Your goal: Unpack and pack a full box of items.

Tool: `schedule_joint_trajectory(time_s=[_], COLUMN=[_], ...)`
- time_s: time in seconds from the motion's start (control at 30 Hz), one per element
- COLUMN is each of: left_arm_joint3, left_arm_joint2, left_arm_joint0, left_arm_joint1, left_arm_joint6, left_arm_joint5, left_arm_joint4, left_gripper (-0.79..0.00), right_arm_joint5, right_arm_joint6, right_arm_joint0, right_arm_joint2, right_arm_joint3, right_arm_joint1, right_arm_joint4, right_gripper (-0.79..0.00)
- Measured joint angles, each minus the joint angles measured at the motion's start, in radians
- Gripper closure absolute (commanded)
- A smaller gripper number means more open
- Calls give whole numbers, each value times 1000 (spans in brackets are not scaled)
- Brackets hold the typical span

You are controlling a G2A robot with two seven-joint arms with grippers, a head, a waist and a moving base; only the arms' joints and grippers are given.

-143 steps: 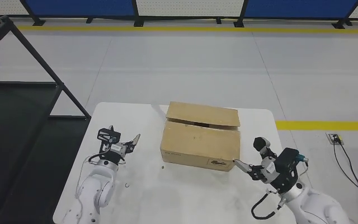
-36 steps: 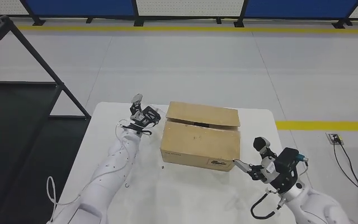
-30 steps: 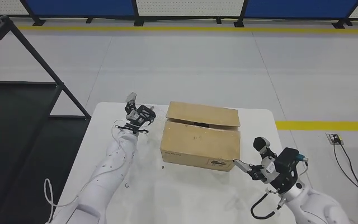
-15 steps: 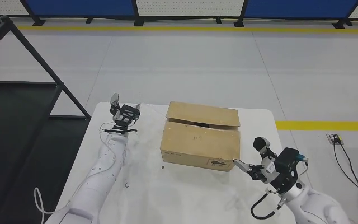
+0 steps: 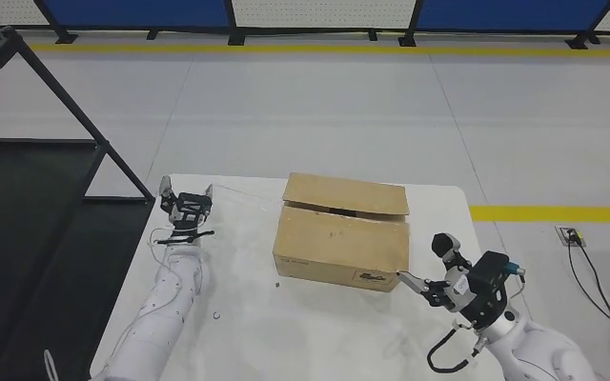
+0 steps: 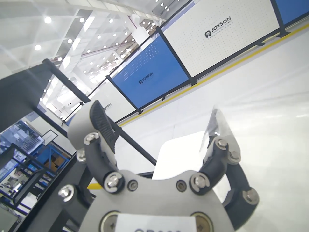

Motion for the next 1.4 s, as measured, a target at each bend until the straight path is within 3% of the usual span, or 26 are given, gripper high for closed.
schedule_joint_trajectory(time_s=[0.17,0.57,1.0,1.4], left_arm_joint3=[-60,-59,-79,-75], left_arm_joint2=[-28,-31,-129,-177], left_arm_joint0=[52,53,95,116], left_arm_joint1=[14,15,67,80], left_arm_joint6=[0,-7,-110,-180], left_arm_joint5=[-69,-56,-26,-25], left_arm_joint4=[-28,-27,-13,-55], left_gripper=[-785,-785,-785,-785], right_arm_joint5=[0,0,0,0], right_arm_joint6=[0,0,0,0], right_arm_joint0=[0,0,0,0], right_arm_joint2=[0,0,0,0], right_arm_joint3=[0,0,0,0], right_arm_joint1=[0,0,0,0], right_arm_joint4=[0,0,0,0], right_gripper=[-785,-785,-785,-785])
